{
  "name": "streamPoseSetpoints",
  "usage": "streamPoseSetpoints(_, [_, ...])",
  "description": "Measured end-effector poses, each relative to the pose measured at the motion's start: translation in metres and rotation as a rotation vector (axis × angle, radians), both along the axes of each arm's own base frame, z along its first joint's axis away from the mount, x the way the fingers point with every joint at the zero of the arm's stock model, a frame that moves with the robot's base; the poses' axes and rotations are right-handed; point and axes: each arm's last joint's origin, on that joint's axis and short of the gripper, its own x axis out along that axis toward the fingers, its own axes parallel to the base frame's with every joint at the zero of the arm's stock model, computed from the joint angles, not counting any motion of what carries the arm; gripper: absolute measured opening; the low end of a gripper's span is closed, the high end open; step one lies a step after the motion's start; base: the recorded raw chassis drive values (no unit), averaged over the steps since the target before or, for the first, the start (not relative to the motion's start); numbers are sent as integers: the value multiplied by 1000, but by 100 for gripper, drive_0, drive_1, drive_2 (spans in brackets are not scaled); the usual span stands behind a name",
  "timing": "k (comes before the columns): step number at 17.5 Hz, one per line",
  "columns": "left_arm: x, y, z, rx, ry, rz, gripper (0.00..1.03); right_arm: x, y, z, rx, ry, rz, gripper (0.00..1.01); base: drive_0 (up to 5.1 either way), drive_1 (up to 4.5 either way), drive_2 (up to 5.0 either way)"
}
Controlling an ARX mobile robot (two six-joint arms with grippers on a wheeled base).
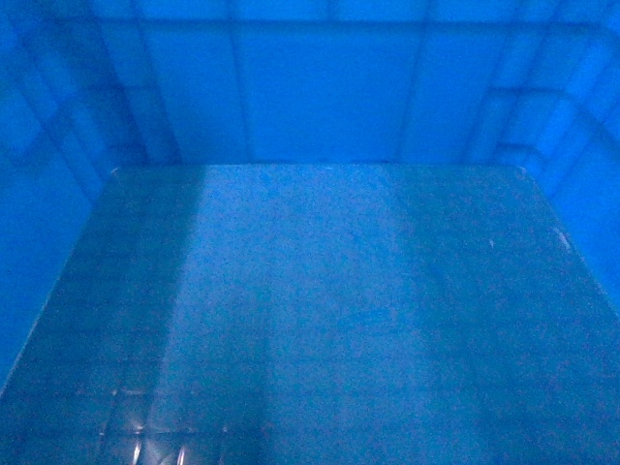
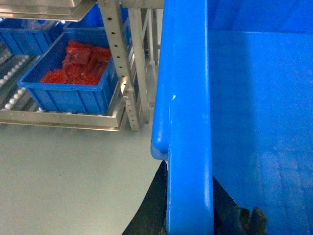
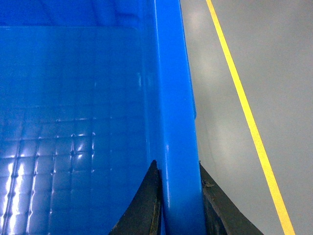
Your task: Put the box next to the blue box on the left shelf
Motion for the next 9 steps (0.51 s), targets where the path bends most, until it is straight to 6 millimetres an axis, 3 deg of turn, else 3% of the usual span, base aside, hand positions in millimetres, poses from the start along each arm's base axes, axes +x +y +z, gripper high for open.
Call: streamPoseSetpoints(9, [0,0,0,0,-2,0,9,0,0,0,0,0,0,12,-494,251,251])
